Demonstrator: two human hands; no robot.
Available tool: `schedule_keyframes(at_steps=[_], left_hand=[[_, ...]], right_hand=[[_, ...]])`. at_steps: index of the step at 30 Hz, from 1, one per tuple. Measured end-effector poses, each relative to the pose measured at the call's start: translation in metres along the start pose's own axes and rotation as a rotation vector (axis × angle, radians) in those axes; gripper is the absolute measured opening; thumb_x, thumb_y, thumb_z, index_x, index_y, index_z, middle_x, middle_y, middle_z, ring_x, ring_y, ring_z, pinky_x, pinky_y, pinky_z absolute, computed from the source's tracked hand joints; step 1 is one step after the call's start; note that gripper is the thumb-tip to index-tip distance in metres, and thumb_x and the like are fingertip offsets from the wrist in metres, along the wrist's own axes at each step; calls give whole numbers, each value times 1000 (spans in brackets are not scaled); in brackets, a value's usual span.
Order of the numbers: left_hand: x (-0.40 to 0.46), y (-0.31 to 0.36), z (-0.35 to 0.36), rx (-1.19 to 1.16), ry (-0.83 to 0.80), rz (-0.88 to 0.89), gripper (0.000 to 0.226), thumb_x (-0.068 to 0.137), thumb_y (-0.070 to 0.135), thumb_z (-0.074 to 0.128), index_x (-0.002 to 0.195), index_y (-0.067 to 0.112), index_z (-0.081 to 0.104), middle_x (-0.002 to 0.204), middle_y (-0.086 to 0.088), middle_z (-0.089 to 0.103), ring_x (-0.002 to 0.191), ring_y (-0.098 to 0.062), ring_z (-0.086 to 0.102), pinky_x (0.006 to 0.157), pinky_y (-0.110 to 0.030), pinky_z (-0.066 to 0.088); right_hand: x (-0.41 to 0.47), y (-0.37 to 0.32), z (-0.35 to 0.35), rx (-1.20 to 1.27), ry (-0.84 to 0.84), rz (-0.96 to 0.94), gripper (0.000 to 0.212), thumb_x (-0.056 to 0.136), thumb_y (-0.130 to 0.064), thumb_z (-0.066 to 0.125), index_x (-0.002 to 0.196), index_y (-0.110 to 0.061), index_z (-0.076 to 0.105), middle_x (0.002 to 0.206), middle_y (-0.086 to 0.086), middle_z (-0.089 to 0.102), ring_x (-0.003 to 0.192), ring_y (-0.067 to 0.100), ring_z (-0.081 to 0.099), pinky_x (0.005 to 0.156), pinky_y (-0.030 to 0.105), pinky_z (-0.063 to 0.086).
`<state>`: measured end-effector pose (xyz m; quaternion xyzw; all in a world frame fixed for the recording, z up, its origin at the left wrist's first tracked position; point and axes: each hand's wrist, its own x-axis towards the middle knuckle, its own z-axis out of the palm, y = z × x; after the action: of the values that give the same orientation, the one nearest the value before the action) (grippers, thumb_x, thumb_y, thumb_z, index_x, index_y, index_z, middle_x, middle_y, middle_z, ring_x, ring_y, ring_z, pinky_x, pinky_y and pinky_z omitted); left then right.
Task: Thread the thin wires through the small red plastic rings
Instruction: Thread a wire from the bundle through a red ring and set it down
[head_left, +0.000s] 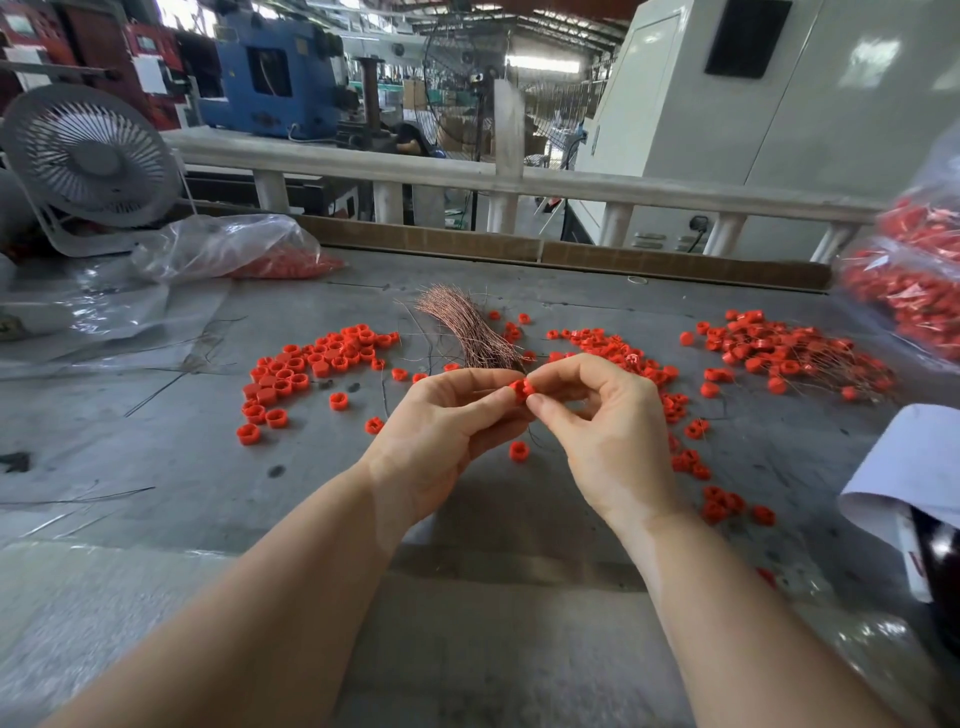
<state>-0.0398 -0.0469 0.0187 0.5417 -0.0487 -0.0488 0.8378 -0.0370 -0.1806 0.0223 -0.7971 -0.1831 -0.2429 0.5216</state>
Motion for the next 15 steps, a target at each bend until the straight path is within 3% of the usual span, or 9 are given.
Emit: schedule_keyframes(at_steps=[6, 15], left_hand=[[-1, 1, 1, 12, 7, 0, 17, 88, -3, 51, 88, 5, 66, 76, -5, 72, 72, -11, 69, 67, -17, 55], [-3, 3, 4, -14, 20, 13, 18, 86, -6, 50, 85, 4, 66, 71, -5, 71, 67, -10, 68, 66, -17, 56]], right_hand=[[0, 1, 0, -21, -8, -19, 20, 77, -1, 71, 75, -20, 67, 78, -1, 67, 74, 3, 60, 69, 7, 43], [0, 2, 0, 43, 11, 26, 23, 77, 0, 71, 74, -22, 65, 69, -10, 65, 67, 4, 61, 65, 12, 47]])
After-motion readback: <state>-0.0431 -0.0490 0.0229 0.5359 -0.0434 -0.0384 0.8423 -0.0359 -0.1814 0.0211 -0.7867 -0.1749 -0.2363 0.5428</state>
